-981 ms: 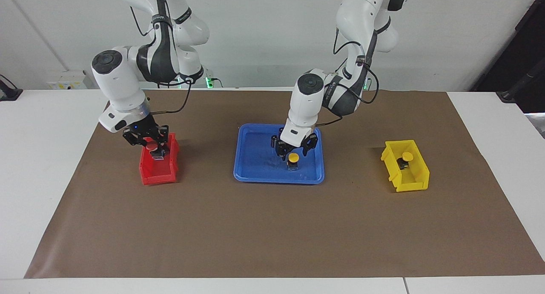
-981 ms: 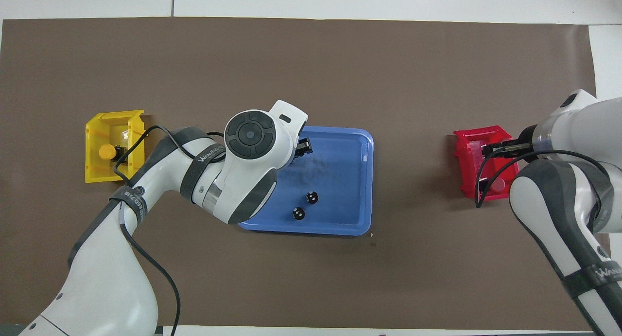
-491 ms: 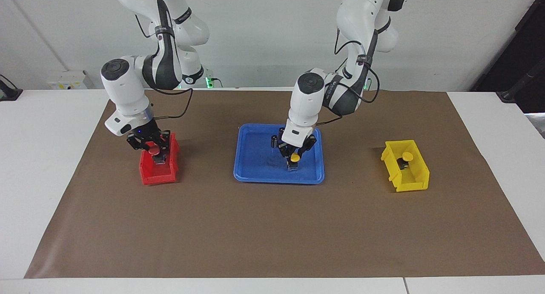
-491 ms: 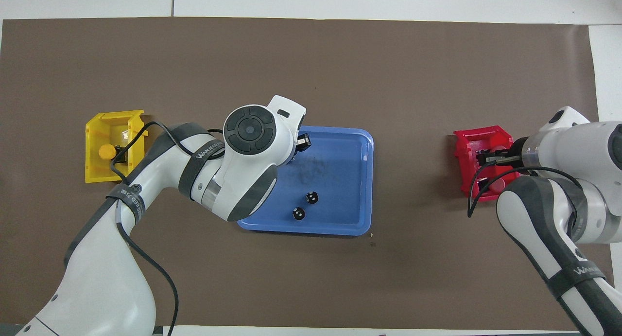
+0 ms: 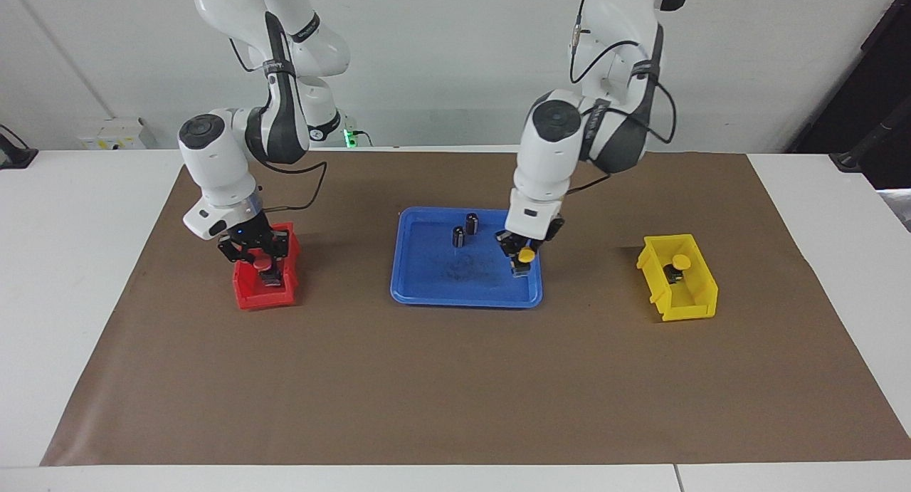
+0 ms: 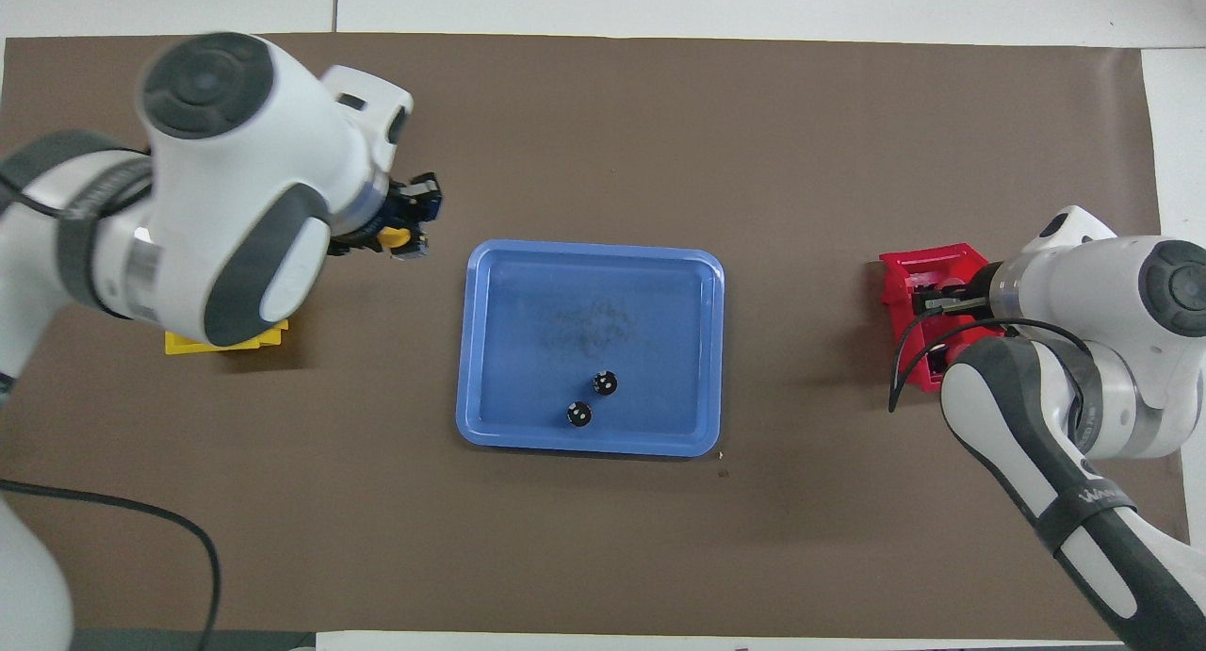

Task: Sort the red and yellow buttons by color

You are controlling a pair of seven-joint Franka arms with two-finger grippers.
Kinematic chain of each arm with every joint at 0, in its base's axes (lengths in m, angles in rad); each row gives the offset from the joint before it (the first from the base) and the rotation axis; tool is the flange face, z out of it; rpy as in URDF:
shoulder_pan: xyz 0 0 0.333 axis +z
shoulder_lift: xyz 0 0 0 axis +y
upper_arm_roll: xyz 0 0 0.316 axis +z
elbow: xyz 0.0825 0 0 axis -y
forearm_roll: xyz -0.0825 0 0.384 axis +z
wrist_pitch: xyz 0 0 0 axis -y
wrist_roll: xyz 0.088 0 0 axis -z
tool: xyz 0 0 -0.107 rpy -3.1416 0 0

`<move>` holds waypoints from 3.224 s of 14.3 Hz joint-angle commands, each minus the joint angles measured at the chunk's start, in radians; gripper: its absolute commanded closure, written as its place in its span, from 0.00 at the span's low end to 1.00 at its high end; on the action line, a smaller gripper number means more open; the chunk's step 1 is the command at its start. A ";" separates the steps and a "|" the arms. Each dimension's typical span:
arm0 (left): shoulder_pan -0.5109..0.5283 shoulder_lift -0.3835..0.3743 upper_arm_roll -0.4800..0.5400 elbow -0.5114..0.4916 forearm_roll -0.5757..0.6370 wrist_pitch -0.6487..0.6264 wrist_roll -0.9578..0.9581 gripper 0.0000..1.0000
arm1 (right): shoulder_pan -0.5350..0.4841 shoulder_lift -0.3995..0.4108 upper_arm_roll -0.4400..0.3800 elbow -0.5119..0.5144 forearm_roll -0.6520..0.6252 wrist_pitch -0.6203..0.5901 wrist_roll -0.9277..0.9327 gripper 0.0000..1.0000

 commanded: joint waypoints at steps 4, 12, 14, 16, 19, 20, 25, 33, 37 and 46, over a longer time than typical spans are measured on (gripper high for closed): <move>0.274 0.005 0.008 -0.034 0.049 0.052 0.411 0.98 | -0.006 -0.003 0.005 0.039 0.020 -0.049 -0.030 0.26; 0.317 -0.057 0.010 -0.278 0.049 0.285 0.453 0.98 | 0.011 -0.019 0.010 0.294 0.016 -0.431 -0.019 0.04; 0.319 -0.054 0.010 -0.314 0.049 0.325 0.452 0.98 | 0.007 -0.031 0.010 0.395 0.017 -0.569 -0.016 0.00; 0.328 -0.054 0.010 -0.350 0.047 0.373 0.452 0.98 | -0.005 -0.032 0.004 0.505 0.017 -0.722 0.025 0.00; 0.330 -0.037 0.008 -0.361 0.049 0.411 0.450 0.98 | -0.014 -0.034 -0.004 0.608 0.016 -0.813 0.114 0.00; 0.328 -0.029 0.008 -0.363 0.049 0.416 0.450 0.98 | -0.019 -0.032 -0.004 0.650 0.011 -0.850 0.121 0.00; 0.319 -0.014 0.008 -0.384 0.049 0.427 0.455 0.98 | -0.110 -0.052 0.008 0.736 0.004 -0.981 0.116 0.00; 0.316 -0.015 0.005 -0.375 0.049 0.412 0.459 0.28 | -0.124 -0.066 0.010 0.730 0.001 -1.018 0.118 0.00; 0.314 -0.028 -0.001 -0.219 0.046 0.186 0.461 0.27 | -0.108 -0.071 0.010 0.711 0.008 -1.018 0.116 0.00; 0.316 -0.144 -0.006 -0.019 0.008 -0.230 0.703 0.00 | -0.054 -0.071 0.008 0.711 0.014 -1.015 0.116 0.00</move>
